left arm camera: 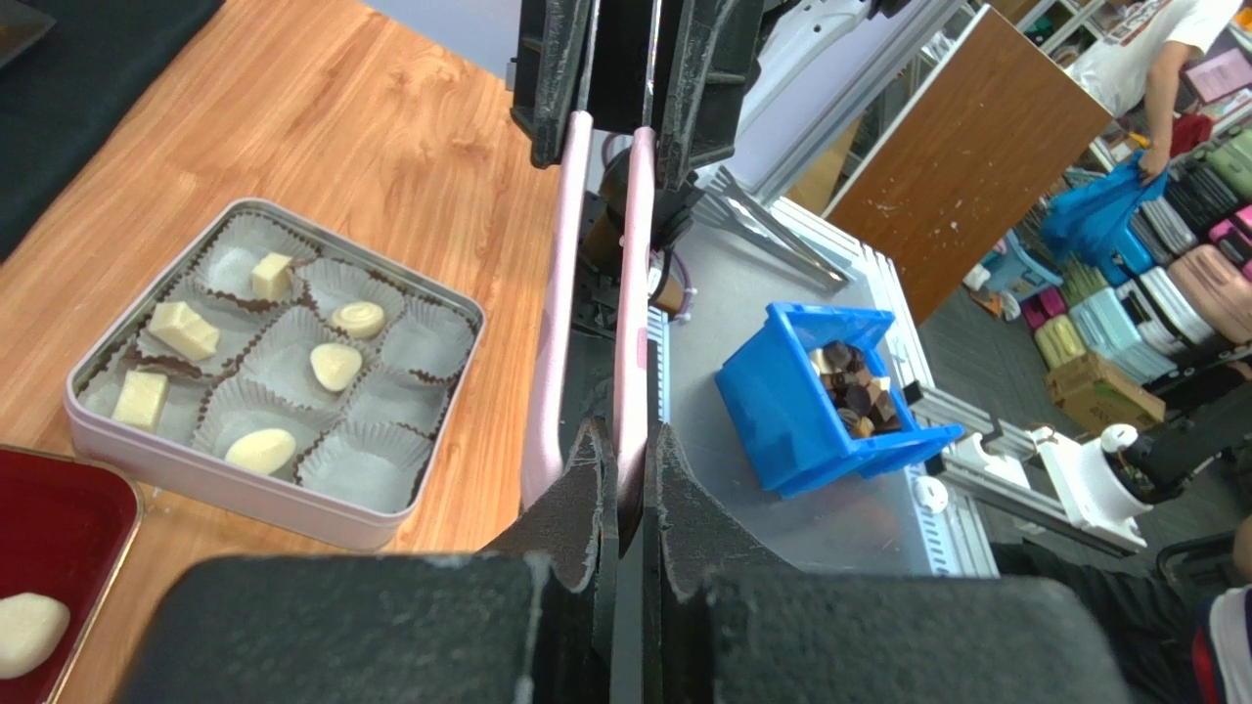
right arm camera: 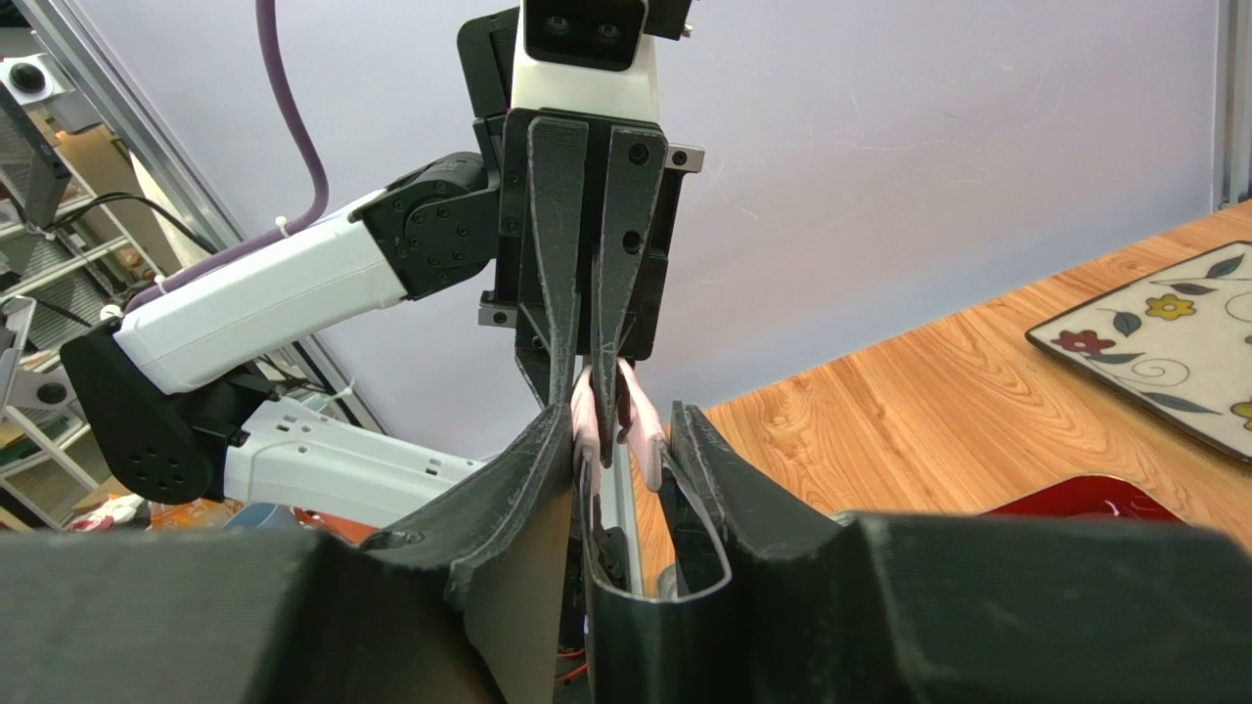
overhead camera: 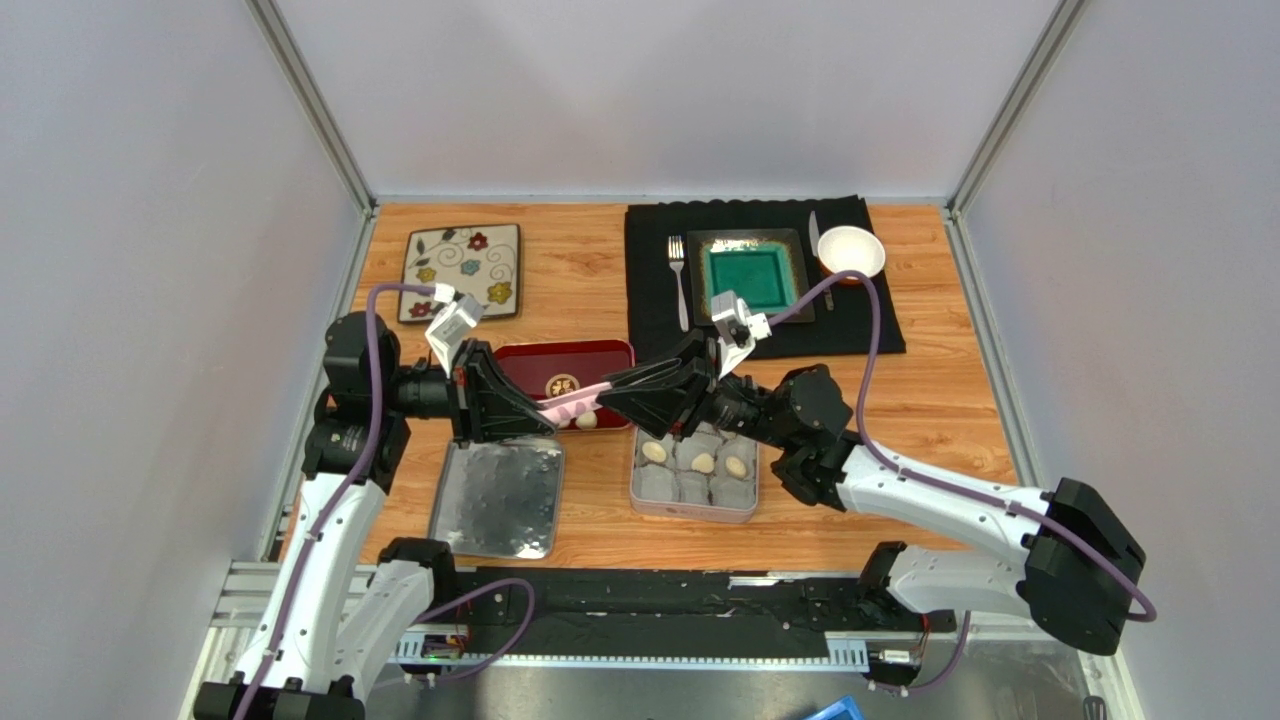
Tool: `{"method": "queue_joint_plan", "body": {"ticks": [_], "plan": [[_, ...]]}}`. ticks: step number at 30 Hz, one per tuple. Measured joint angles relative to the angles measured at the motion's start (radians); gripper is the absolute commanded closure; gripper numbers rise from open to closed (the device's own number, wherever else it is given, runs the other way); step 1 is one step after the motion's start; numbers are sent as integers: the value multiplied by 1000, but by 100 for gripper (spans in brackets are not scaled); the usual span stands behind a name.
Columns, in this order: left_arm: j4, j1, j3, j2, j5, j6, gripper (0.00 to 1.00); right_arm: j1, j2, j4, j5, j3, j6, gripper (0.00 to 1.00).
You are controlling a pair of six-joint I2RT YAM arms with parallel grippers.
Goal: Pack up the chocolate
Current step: Pick up the fake chocolate from the plate.
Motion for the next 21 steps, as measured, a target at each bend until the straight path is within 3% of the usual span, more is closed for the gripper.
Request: {"method": "queue_joint_plan", "body": {"ticks": [1, 4, 5, 8, 15, 21], "plan": [[2, 2, 0, 0, 3, -1, 99, 0, 3, 0, -4, 5, 0, 78], [6, 8, 0, 3, 10, -1, 83, 0, 10, -12, -11, 19, 1, 84], [6, 10, 0, 5, 10, 1, 62, 0, 10, -20, -11, 24, 0, 85], [-34, 10, 11, 17, -9, 29, 38, 1, 10, -60, 0, 44, -16, 90], [-322, 12, 182, 122, -112, 233, 32, 0, -94, -274, 84, 47, -122, 100], [-407, 76, 196, 176, -203, 315, 30, -13, -267, -435, 101, 59, -188, 100]]}}
